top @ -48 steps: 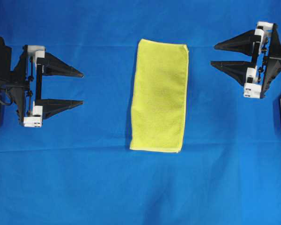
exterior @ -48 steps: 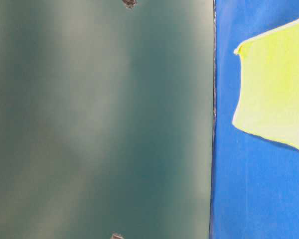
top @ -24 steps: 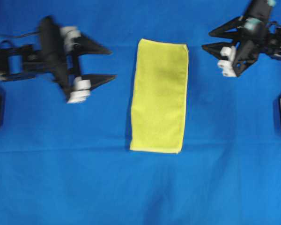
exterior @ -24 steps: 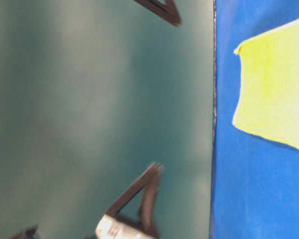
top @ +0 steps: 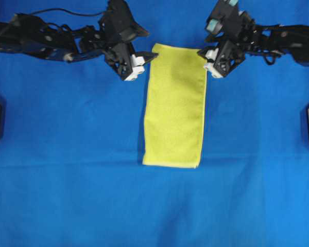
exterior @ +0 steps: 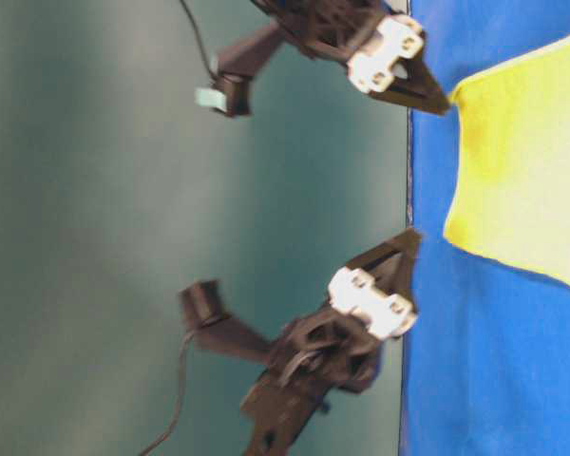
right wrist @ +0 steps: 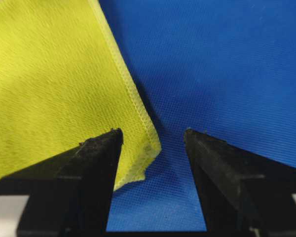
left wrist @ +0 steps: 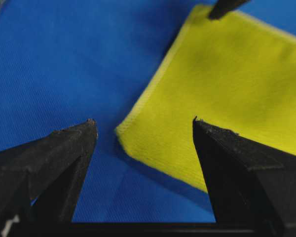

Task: Fold the yellow towel.
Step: 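Move both grippers to the strip's far end and pinch its corners, then lift the far end with both grippers and fold it onto the near end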

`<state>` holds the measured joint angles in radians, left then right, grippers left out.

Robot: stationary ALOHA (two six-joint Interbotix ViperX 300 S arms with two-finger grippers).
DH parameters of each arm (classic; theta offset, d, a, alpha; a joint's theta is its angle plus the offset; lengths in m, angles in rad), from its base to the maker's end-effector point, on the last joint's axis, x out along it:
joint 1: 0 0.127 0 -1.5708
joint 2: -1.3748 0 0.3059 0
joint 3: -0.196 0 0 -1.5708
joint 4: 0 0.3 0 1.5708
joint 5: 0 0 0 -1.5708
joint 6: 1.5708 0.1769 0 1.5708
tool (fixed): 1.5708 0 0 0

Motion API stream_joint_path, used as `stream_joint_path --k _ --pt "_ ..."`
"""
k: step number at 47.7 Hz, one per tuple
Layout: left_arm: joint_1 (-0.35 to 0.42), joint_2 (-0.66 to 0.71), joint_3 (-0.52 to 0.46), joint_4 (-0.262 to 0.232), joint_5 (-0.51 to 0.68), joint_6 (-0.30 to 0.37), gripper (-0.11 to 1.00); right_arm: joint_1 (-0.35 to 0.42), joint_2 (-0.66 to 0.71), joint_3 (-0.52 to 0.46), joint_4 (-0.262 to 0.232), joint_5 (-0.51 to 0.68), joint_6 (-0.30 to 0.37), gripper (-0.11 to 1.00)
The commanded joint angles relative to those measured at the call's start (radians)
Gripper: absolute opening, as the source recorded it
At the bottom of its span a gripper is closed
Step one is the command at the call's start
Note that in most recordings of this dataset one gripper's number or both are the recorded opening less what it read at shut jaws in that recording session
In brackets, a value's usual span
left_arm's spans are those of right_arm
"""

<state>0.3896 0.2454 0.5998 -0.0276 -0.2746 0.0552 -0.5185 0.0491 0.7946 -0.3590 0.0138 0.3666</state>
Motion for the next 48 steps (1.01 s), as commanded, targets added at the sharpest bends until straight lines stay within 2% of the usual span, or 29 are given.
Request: stream_joint_path --k 1,11,16,20,22,25,29,41,48 --pt "0.015 0.029 -0.041 0.002 -0.014 0.002 0.75 -0.008 0.021 -0.028 -0.006 -0.008 -0.003 0.58" --pt "0.041 0.11 -0.081 0.002 -0.031 0.005 0.75 -0.02 0.081 -0.046 -0.017 -0.011 -0.003 0.57" --pt "0.043 0.13 -0.083 0.006 -0.028 0.012 0.69 -0.02 0.091 -0.052 -0.023 -0.012 -0.003 0.57" --pt "0.035 0.141 -0.08 0.005 -0.028 0.046 0.5 -0.018 0.089 -0.051 -0.023 -0.012 -0.003 0.52" --pt "0.031 0.143 -0.078 0.006 -0.026 0.058 0.38 -0.015 0.089 -0.051 -0.023 -0.011 -0.003 0.45" --pt "0.026 0.146 -0.077 0.006 -0.023 0.075 0.19 -0.011 0.089 -0.048 -0.021 -0.012 -0.003 0.27" --pt "0.025 0.144 -0.075 0.006 -0.021 0.078 0.02 -0.006 0.087 -0.046 -0.021 -0.012 -0.002 0.05" --pt "0.029 0.133 -0.077 0.006 -0.02 0.086 0.02 -0.005 0.075 -0.046 -0.02 -0.006 0.005 0.04" --pt "0.055 0.12 -0.087 0.006 -0.02 0.114 0.02 -0.034 0.049 -0.048 -0.023 -0.005 -0.002 0.04"
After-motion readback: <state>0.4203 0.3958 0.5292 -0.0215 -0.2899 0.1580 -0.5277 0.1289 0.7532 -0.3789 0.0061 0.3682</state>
